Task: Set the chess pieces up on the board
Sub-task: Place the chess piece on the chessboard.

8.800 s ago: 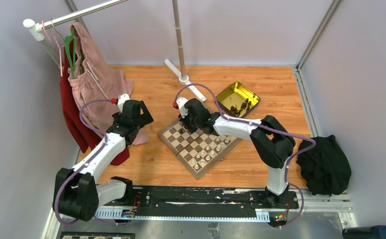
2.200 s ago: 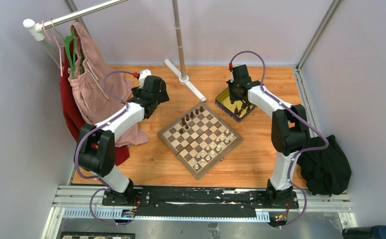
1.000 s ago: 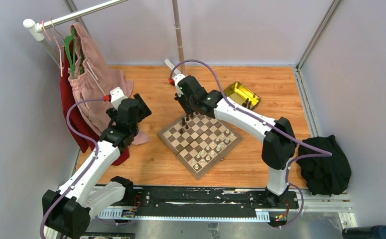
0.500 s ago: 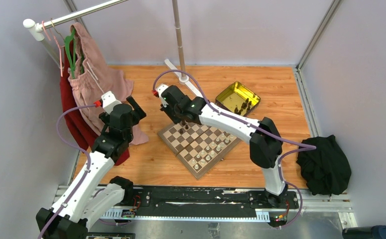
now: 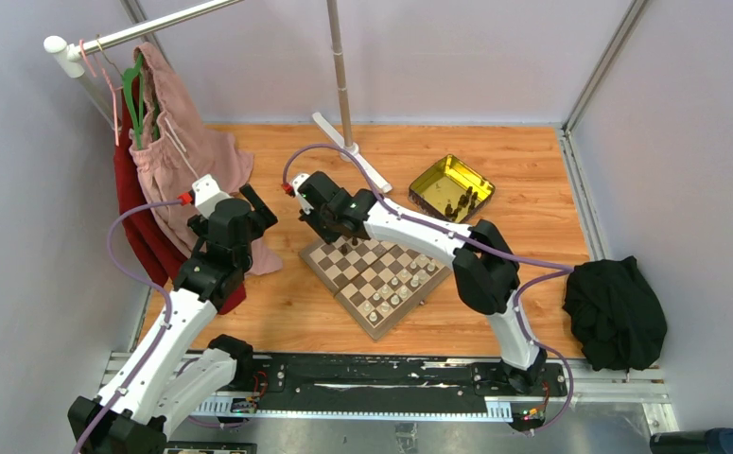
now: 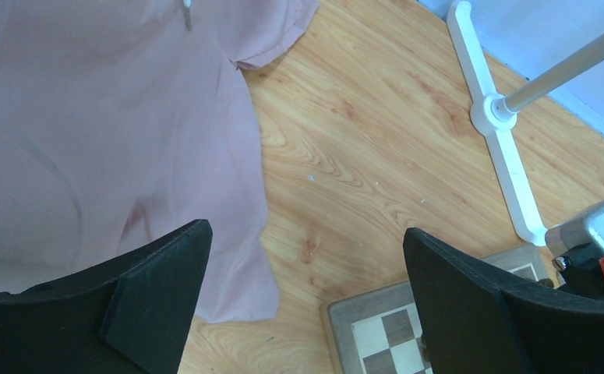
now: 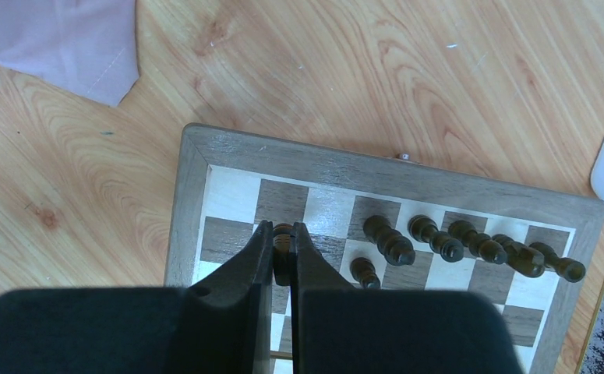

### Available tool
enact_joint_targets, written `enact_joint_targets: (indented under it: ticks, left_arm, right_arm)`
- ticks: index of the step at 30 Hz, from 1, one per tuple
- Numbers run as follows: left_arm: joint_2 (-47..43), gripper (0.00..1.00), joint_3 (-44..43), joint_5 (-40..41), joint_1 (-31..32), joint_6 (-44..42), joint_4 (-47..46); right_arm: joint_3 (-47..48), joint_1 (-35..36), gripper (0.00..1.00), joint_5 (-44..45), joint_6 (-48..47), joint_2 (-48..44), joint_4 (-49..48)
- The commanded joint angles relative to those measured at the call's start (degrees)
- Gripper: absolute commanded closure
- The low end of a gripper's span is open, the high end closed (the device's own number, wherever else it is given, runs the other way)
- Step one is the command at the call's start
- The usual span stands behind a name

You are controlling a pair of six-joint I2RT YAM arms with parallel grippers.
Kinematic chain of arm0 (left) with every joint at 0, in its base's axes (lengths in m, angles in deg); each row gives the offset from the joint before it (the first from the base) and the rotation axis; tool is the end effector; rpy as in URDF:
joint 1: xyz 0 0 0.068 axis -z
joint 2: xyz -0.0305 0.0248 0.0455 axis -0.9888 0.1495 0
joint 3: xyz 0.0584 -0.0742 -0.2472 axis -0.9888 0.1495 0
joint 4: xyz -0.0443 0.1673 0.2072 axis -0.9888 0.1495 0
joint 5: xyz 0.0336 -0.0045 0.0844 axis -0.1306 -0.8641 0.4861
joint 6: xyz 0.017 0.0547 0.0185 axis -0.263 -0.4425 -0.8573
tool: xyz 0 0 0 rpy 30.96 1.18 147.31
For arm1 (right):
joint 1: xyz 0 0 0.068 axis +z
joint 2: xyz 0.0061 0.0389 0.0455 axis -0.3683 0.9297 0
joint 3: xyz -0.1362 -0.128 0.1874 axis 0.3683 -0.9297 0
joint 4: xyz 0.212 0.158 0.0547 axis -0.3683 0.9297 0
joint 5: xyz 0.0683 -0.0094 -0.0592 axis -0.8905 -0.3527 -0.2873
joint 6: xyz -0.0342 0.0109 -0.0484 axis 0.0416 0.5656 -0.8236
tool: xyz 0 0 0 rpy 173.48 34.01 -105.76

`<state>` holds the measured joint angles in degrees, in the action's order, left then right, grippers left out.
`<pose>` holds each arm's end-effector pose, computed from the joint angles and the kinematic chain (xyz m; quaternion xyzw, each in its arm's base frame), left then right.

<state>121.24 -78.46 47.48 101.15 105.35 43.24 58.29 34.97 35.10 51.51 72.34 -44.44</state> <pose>0.1962 -0.0425 0.2946 -0.2846 0.7681 -0.0103 0.5735 0.2747 0.4100 0.2464 -0.4100 0.8194 0.1630 0.3661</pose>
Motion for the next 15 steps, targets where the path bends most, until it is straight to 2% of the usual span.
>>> enact_joint_targets:
  ticks: [1, 15]
  left_arm:
    - [0.1, 0.0, 1.22, 1.21, 0.38, 1.18, -0.27]
    - [0.47, 0.0, 1.42, 1.07, 0.38, 0.29, -0.14]
  right_arm:
    - [2.15, 0.81, 1.0, -1.23, -0.72, 1.7, 1.3]
    - [3.92, 0.74, 1.0, -1.95, -1.21, 4.67, 1.23]
